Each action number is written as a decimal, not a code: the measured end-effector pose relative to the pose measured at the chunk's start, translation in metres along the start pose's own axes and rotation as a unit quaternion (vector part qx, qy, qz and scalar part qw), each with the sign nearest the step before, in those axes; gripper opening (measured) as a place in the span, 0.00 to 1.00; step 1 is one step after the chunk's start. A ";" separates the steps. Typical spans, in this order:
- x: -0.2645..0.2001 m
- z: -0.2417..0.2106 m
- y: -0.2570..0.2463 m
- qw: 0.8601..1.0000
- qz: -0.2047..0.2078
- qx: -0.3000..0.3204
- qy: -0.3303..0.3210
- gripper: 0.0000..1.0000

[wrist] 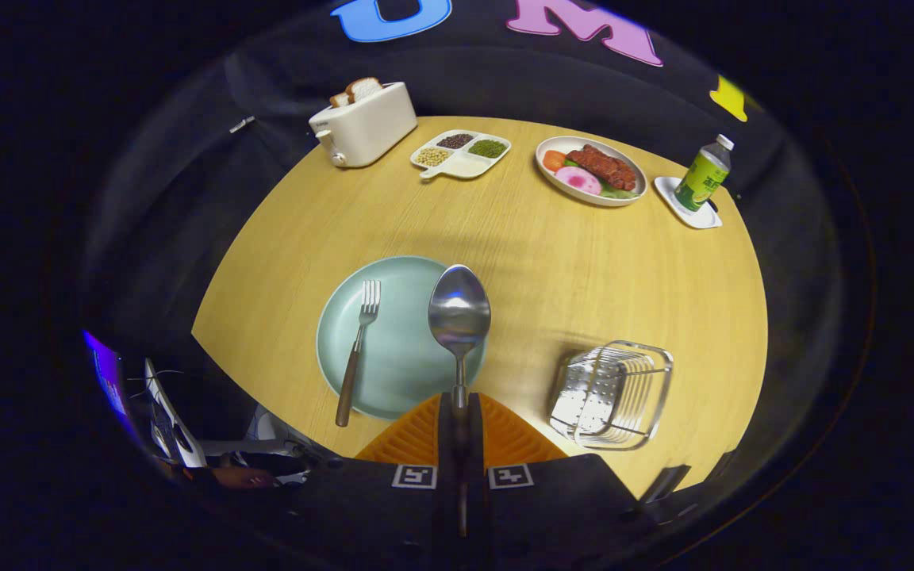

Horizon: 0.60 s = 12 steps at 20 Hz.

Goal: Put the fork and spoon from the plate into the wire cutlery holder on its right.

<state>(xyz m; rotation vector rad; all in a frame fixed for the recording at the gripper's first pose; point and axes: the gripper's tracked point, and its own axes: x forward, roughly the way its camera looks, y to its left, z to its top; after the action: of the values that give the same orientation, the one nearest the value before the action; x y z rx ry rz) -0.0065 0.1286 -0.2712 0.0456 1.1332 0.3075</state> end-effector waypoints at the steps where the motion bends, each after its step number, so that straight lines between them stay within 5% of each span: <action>1: -0.013 0.001 -0.017 1.000 -0.006 -0.004 0.001 0.09; 12: -0.032 -0.063 -0.111 0.983 -0.012 -0.061 0.172 0.09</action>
<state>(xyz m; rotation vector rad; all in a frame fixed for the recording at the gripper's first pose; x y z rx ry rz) -0.0510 0.0059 -0.2908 -0.1340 1.4530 0.3727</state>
